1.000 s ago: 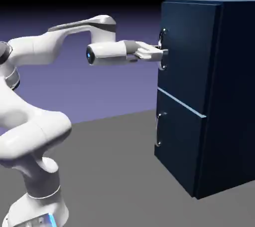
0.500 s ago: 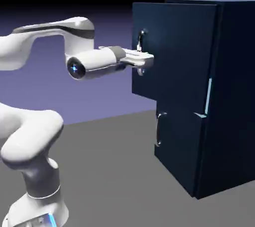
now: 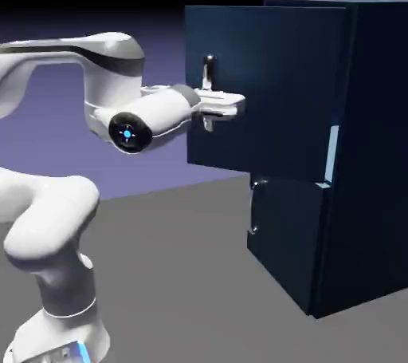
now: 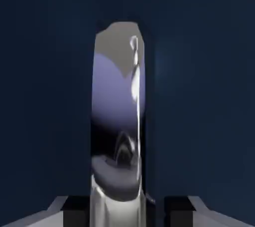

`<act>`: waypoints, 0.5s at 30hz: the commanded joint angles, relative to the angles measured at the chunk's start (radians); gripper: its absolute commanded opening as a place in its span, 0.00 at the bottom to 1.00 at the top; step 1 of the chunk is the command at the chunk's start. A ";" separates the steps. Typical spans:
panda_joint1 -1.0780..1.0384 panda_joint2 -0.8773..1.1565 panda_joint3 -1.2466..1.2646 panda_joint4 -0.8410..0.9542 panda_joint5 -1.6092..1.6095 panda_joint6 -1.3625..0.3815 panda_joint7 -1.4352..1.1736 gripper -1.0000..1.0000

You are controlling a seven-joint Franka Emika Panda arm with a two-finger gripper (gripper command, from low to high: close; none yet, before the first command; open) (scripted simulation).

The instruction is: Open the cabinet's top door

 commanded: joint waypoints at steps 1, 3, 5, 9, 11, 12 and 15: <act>-0.001 0.019 -0.036 0.009 -0.037 -0.036 -0.009 0.00; 0.000 0.065 -0.109 0.034 -0.110 -0.108 -0.030 0.00; 0.006 0.120 -0.181 0.067 -0.184 -0.184 -0.053 0.00; 0.038 0.256 -0.325 0.163 -0.325 -0.344 -0.106 0.00; 0.064 0.328 -0.390 0.220 -0.386 -0.424 -0.134 0.00; 0.078 0.364 -0.420 0.250 -0.412 -0.462 -0.147 0.00; 0.127 0.473 -0.505 0.345 -0.482 -0.578 -0.188 0.00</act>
